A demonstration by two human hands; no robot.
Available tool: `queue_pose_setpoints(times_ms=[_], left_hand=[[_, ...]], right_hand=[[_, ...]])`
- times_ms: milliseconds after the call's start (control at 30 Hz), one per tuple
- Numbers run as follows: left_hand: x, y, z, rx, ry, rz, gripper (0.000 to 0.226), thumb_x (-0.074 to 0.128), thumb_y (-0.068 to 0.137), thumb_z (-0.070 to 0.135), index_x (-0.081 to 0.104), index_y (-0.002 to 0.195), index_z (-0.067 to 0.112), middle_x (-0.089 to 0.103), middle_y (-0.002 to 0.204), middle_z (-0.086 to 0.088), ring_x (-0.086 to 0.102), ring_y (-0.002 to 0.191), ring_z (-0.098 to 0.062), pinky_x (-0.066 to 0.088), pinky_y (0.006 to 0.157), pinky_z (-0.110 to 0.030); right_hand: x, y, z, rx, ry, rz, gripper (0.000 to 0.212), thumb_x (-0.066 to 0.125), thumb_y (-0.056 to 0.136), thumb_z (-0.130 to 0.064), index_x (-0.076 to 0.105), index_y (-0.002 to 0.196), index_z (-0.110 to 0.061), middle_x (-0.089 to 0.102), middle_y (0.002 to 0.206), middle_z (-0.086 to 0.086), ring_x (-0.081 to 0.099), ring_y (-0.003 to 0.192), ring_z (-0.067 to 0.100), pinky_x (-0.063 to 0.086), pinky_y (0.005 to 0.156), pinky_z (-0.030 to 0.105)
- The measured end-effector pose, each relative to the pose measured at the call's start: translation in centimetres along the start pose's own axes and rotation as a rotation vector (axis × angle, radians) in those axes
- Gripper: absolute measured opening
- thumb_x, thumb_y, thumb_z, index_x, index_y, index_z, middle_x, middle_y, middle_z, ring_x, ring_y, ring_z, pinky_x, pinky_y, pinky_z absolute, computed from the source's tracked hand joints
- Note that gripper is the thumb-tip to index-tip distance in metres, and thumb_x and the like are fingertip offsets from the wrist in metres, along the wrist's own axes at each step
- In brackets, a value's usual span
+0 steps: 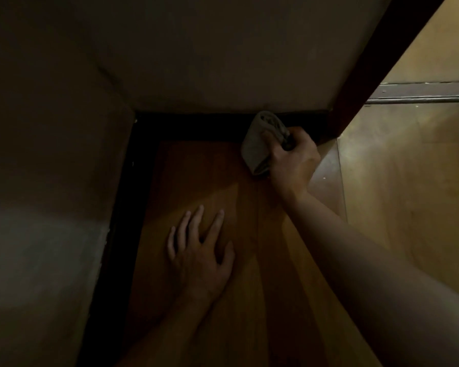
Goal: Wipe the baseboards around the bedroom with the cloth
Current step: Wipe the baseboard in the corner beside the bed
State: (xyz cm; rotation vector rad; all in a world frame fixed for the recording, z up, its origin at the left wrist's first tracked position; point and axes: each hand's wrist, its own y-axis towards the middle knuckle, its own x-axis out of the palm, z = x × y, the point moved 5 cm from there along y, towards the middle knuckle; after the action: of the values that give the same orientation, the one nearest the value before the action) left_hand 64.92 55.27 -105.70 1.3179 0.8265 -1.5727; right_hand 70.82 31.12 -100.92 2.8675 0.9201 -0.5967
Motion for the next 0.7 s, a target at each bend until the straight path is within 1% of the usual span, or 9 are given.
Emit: queue_pose_setpoints(times_ms=[100, 167, 267, 333, 433, 467, 567, 633, 700], left_hand=[[0.5, 0.7, 2.3, 0.110, -0.089, 0.009, 0.056, 0.046, 0.092, 0.050, 0.055, 0.145, 0.033, 0.042, 0.158, 0.000, 0.037, 0.146, -0.024, 0.027, 0.117, -0.055], [0.9, 0.6, 3.3, 0.172, -0.044, 0.002, 0.057, 0.047, 0.091, 0.051, 0.054, 0.145, 0.033, 0.039, 0.160, 0.001, 0.035, 0.148, -0.023, 0.027, 0.117, -0.053], [1.1, 0.7, 3.2, 0.169, -0.002, 0.017, 0.060, 0.046, 0.091, 0.052, 0.050, 0.148, 0.034, 0.040, 0.160, 0.000, 0.035, 0.148, -0.025, 0.028, 0.116, -0.054], [1.1, 0.7, 3.2, 0.160, 0.006, 0.018, 0.060, 0.047, 0.091, 0.051, 0.050, 0.149, 0.035, 0.041, 0.159, -0.001, 0.037, 0.146, -0.025, 0.029, 0.115, -0.055], [1.1, 0.8, 3.4, 0.163, 0.023, 0.001, 0.060, 0.048, 0.089, 0.050, 0.051, 0.147, 0.034, 0.041, 0.159, 0.000, 0.037, 0.146, -0.025, 0.030, 0.115, -0.055], [1.1, 0.8, 3.4, 0.163, 0.027, -0.003, 0.060, 0.048, 0.089, 0.050, 0.052, 0.147, 0.034, 0.041, 0.159, 0.000, 0.037, 0.146, -0.026, 0.029, 0.115, -0.055], [1.0, 0.7, 3.3, 0.164, 0.022, -0.021, 0.058, 0.046, 0.090, 0.050, 0.055, 0.145, 0.033, 0.038, 0.161, 0.000, 0.036, 0.147, -0.026, 0.029, 0.115, -0.055], [1.1, 0.8, 3.3, 0.159, 0.021, -0.027, 0.059, 0.046, 0.090, 0.050, 0.052, 0.146, 0.034, 0.038, 0.161, 0.000, 0.035, 0.148, -0.025, 0.028, 0.116, -0.055], [1.0, 0.8, 3.4, 0.163, 0.027, -0.025, 0.060, 0.046, 0.090, 0.050, 0.049, 0.148, 0.035, 0.039, 0.160, 0.000, 0.035, 0.147, -0.025, 0.027, 0.116, -0.054]], right_hand=[[-0.2, 0.5, -0.4, -0.032, -0.040, -0.019, 0.032, 0.073, 0.085, -0.050, 0.071, 0.102, -0.023, 0.070, 0.101, -0.004, 0.065, 0.094, 0.012, 0.056, 0.084, 0.037], [-0.5, 0.9, -0.5, -0.048, -0.054, -0.025, 0.033, 0.073, 0.085, -0.051, 0.072, 0.101, -0.023, 0.070, 0.100, -0.004, 0.065, 0.092, 0.012, 0.056, 0.083, 0.036], [-1.7, 1.8, 0.1, -0.040, -0.072, -0.003, 0.031, 0.073, 0.086, -0.048, 0.071, 0.100, -0.021, 0.069, 0.098, -0.002, 0.064, 0.090, 0.013, 0.056, 0.079, 0.033], [-2.5, 2.2, 0.7, -0.021, -0.061, 0.024, 0.025, 0.073, 0.087, -0.041, 0.070, 0.098, -0.019, 0.068, 0.098, -0.001, 0.063, 0.089, 0.013, 0.055, 0.075, 0.028], [-2.3, 2.0, 0.6, -0.046, -0.073, 0.041, 0.024, 0.074, 0.088, -0.036, 0.071, 0.100, -0.016, 0.068, 0.101, 0.000, 0.055, 0.087, 0.006, 0.046, 0.073, 0.008], [-1.8, 1.8, 0.4, -0.058, -0.071, 0.029, 0.027, 0.075, 0.087, -0.038, 0.071, 0.101, -0.015, 0.068, 0.101, 0.000, 0.055, 0.087, 0.006, 0.046, 0.074, 0.009], [-0.8, 1.6, -0.1, -0.063, -0.044, 0.003, 0.030, 0.075, 0.085, -0.044, 0.072, 0.100, -0.018, 0.069, 0.100, -0.002, 0.063, 0.091, 0.013, 0.055, 0.080, 0.032], [-1.4, 1.8, 0.2, -0.057, -0.041, 0.018, 0.029, 0.074, 0.085, -0.045, 0.071, 0.100, -0.020, 0.069, 0.099, -0.003, 0.064, 0.090, 0.013, 0.057, 0.079, 0.035], [-2.4, 2.2, 0.8, -0.038, -0.051, 0.058, 0.023, 0.075, 0.086, -0.041, 0.070, 0.096, -0.020, 0.069, 0.097, -0.002, 0.064, 0.088, 0.014, 0.056, 0.076, 0.032]])
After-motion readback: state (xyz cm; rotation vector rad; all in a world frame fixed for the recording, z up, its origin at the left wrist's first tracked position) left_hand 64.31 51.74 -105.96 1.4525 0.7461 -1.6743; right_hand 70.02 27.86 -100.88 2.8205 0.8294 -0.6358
